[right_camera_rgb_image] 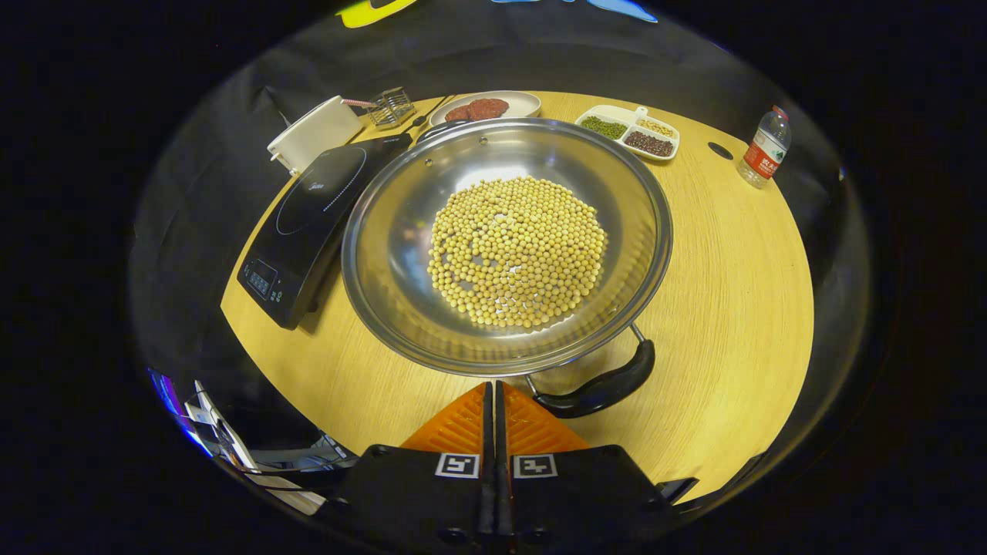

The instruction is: First push the handle of the pot to place it horizontally, then grasp the pot with both hands and set it on the induction cooktop.

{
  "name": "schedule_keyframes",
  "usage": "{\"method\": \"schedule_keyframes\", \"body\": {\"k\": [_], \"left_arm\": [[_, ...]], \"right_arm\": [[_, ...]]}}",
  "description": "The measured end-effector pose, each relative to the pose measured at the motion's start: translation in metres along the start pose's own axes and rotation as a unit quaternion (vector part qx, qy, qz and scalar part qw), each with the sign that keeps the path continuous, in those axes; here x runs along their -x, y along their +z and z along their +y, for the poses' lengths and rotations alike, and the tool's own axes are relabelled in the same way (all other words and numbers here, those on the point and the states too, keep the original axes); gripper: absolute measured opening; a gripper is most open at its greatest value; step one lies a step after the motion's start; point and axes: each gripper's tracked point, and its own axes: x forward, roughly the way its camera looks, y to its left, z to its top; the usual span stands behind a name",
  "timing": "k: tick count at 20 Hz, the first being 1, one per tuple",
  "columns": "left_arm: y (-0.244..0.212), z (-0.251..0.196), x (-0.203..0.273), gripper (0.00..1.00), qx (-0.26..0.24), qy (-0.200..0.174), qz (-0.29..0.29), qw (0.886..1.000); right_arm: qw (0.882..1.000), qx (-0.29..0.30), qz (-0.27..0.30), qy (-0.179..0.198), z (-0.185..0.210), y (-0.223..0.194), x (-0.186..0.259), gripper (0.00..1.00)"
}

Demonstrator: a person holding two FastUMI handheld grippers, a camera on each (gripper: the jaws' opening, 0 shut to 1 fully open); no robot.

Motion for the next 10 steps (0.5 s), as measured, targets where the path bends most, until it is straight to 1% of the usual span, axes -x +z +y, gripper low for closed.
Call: {"method": "schedule_keyframes", "body": {"k": [1, 2, 3, 4, 9, 10], "left_arm": [[-0.001, -0.003, 0.0, 0.93, -0.001, 0.0, 0.001, 1.0], [-0.001, -0.007, -0.002, 0.91, -0.002, -0.001, 0.002, 1.0], [-0.001, -0.01, -0.003, 0.93, -0.002, -0.002, 0.001, 1.0], [0.001, -0.015, -0.006, 0.9, -0.003, -0.003, 0.001, 1.0], [0.002, -0.036, -0.015, 0.9, -0.01, -0.014, 0.001, 1.0], [0.001, -0.041, -0.017, 0.94, -0.011, -0.015, 0.002, 1.0]], "right_arm": [[1.0, -0.004, 0.001, 0.005, -0.001, 0.001, -0.001, 0.02], [1.0, -0.008, -0.001, 0.006, -0.003, 0.001, 0.0, 0.02], [1.0, -0.009, -0.004, 0.005, -0.006, 0.003, -0.001, 0.02], [1.0, -0.009, -0.004, 0.003, -0.011, 0.003, -0.001, 0.02], [1.0, -0.015, -0.007, -0.01, -0.036, 0.006, 0.001, 0.02], [1.0, -0.015, -0.009, -0.013, -0.042, 0.008, 0.001, 0.02]]}}
